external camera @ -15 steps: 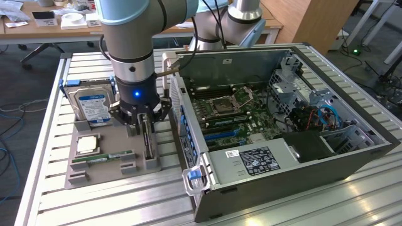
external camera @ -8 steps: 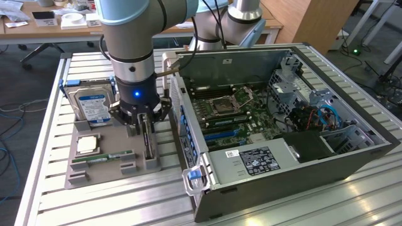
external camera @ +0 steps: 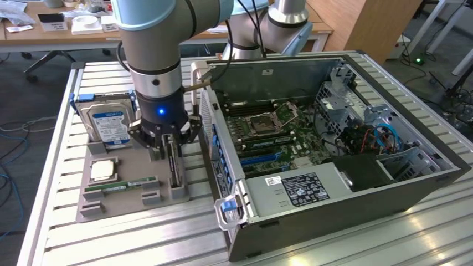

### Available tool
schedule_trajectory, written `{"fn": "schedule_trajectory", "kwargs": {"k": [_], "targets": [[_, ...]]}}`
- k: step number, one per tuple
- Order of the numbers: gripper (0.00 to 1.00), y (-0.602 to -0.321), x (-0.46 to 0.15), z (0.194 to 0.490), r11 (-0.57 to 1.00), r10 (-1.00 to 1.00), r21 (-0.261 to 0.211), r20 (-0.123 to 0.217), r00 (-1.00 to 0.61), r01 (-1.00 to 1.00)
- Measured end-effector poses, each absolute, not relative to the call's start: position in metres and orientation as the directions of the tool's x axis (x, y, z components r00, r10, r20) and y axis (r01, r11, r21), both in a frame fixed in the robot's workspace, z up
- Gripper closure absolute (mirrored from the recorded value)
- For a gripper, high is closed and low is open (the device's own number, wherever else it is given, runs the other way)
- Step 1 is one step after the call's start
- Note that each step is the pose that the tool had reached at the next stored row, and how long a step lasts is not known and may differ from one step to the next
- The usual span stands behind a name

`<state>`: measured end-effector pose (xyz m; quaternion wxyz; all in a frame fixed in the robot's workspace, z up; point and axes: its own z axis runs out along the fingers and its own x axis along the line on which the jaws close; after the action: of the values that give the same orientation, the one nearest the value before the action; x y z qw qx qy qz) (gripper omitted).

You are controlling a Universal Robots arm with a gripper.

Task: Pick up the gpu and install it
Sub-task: 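Pick up the gpu and move the gpu toward the slot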

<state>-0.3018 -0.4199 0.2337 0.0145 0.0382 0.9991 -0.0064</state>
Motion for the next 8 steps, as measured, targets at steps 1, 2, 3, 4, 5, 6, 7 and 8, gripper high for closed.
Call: {"fn": "schedule_trajectory", "kwargs": {"k": [1,2,3,4,5,6,7,8], "targets": [[0.58,-0.4199,-0.3018,0.2334,0.997,0.076,-0.012,-0.029,-0.997,0.076],[0.58,-0.4200,-0.3018,0.2328,0.997,0.076,-0.012,-0.029,-0.997,0.076],[0.58,-0.4200,-0.3018,0.2323,0.997,0.076,-0.012,-0.029,-0.997,0.076],[0.58,-0.4200,-0.3018,0.2323,0.997,0.076,-0.012,-0.029,-0.997,0.076],[0.58,-0.4200,-0.3019,0.2323,0.997,0.076,-0.012,-0.029,-0.997,0.076],[0.58,-0.4200,-0.3018,0.2323,0.997,0.076,-0.012,-0.029,-0.997,0.076],[0.58,-0.4200,-0.3018,0.2322,0.997,0.076,-0.012,-0.029,-0.997,0.076],[0.58,-0.4200,-0.3018,0.2322,0.997,0.076,-0.012,-0.029,-0.997,0.076]]}}
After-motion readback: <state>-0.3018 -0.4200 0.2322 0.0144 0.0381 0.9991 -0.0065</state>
